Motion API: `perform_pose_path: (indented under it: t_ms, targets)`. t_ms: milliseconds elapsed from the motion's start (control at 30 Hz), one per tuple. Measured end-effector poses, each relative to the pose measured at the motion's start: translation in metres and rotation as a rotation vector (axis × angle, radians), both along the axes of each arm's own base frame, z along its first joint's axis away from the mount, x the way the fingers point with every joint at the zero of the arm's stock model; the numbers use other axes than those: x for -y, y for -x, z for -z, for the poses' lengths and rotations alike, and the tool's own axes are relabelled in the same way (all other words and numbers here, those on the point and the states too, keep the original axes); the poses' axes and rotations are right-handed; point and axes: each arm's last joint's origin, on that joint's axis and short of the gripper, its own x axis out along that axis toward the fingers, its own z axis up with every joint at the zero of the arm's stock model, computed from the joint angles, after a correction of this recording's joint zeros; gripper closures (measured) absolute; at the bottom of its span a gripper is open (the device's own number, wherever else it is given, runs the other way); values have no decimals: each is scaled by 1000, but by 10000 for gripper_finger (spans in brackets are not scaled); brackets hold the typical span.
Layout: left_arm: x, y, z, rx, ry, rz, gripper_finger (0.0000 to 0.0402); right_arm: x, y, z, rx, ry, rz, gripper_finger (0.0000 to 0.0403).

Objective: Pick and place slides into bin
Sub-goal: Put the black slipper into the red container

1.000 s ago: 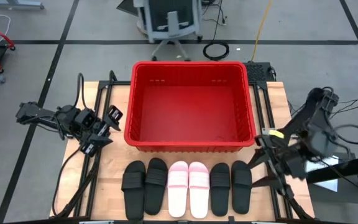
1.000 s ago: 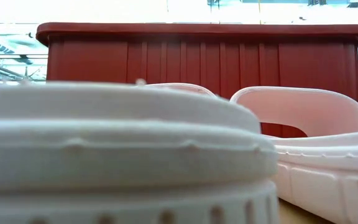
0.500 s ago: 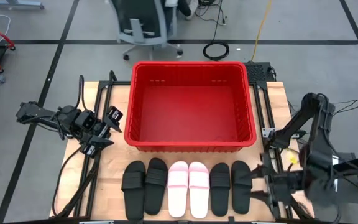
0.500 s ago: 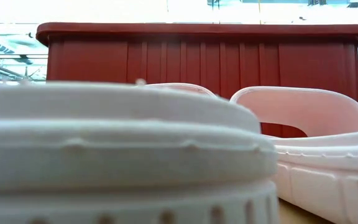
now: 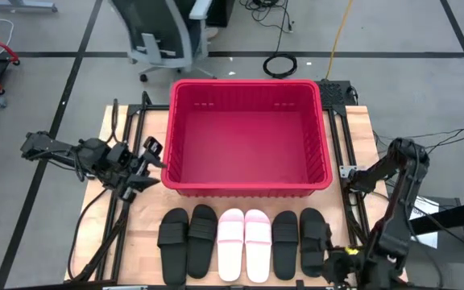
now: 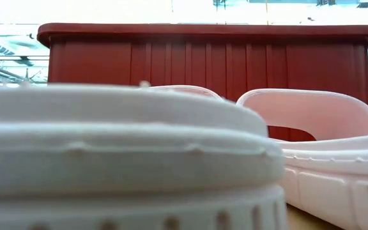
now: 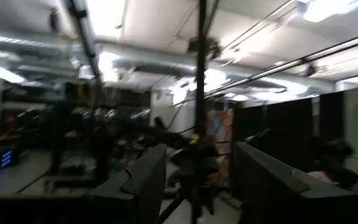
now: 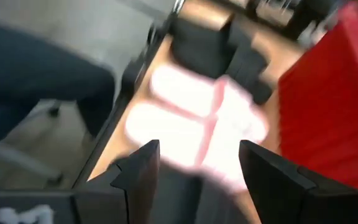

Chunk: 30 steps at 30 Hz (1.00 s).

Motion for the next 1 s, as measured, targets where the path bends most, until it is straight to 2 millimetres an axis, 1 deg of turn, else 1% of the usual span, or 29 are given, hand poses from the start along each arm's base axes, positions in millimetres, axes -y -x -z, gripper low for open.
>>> perform_pose_path:
  t_ms: [100, 233, 433, 633, 867, 1000]
  targets:
    - [0, -3, 4, -47, 4, -35, 204, 0, 0, 17, -134, -22, 65, 190]
    - [0, -5, 5, -56, 3, -38, 204, -1, 2, 38, -311, -23, 152, 190]
    - [0, -6, 5, -55, 4, -38, 204, -6, 2, 69, -461, 63, 263, 190]
    - [0, -5, 5, -55, 5, -38, 204, -6, 3, 97, -527, 203, 378, 190]
    - [0, -5, 5, -54, -1, -41, 204, 0, 3, 113, -553, 346, 491, 190]
    - [0, -5, 5, -53, -3, -42, 204, 2, 1, 124, -567, 409, 516, 190]
